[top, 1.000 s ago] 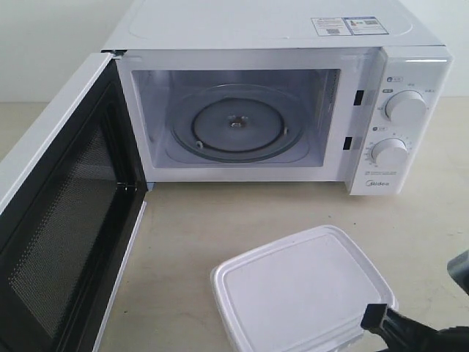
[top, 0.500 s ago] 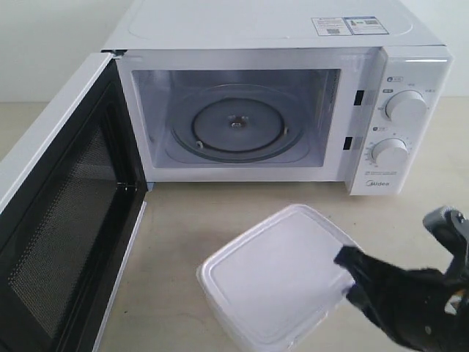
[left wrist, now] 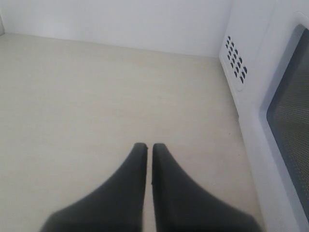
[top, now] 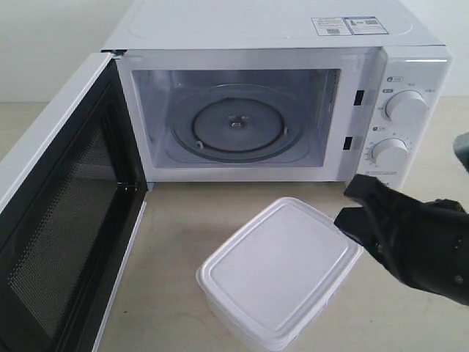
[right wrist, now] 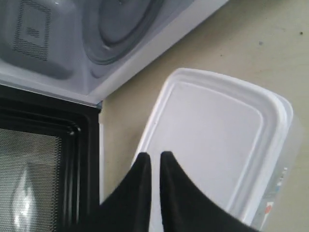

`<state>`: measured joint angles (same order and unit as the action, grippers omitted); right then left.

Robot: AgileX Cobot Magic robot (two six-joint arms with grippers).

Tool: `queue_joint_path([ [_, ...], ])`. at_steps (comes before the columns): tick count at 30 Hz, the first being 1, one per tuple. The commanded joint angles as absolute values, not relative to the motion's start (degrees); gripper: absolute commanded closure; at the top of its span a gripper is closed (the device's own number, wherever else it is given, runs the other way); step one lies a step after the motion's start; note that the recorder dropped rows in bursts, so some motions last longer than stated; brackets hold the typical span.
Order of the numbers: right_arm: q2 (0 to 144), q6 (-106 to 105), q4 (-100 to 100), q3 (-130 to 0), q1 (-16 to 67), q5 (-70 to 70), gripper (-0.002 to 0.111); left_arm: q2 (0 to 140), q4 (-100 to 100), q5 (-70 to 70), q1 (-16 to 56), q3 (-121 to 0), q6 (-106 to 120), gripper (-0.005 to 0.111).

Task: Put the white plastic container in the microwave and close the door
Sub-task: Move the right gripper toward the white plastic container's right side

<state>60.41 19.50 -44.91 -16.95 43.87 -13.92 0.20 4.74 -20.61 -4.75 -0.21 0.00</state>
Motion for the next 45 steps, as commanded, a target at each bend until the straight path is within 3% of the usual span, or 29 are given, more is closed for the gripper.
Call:
queue_joint_path([
  [1, 55.5, 18.0, -43.7, -16.6, 40.9, -7.1, 0.089, 0.0, 5.1, -20.4, -4.6, 0.0, 0.0, 0.102],
  [5, 55.5, 21.0, -45.0, -14.6, 40.5, -2.5, 0.066, 0.0, 5.1, -20.4, -4.6, 0.0, 0.0, 0.102],
  [7, 55.5, 22.1, -46.2, -13.1, 40.5, -2.2, 0.062, 0.0, 5.1, -20.4, -4.6, 0.0, 0.0, 0.102],
  [12, 54.7, 14.0, -57.0, -9.9, 40.5, 0.0, 0.062, 0.0, 5.1, -20.4, -4.6, 0.0, 0.0, 0.102],
  [20, 53.8, -31.0, -99.8, -9.4, 40.5, 7.6, 0.075, 0.0, 5.1, -20.4, -4.6, 0.0, 0.0, 0.102],
  [28, 53.8, -39.8, -99.9, -10.2, 40.5, 10.2, 0.076, 0.0, 5.1, -20.4, -4.6, 0.0, 0.0, 0.102],
  [36, 53.8, -39.1, -99.9, -9.4, 40.1, -2.5, 0.076, 0.0, 5.1, -20.4, -4.6, 0.0, 0.0, 0.102],
  [38, 53.8, -40.7, -99.9, -7.7, 34.3, 7.2, 0.076, 0.0, 5.1, -20.4, -4.6, 0.0, 0.0, 0.102],
  [41, 53.8, -53.5, -99.9, -6.7, 16.8, 34.1, 0.076, 0.0, 5.1, -20.4, -4.6, 0.0, 0.0, 0.102],
  [45, 55.3, -59.6, -99.9, -2.6, 2.8, 43.6, 0.076, 0.0, 5.1, -20.4, -4.6, 0.0, 0.0, 0.102],
])
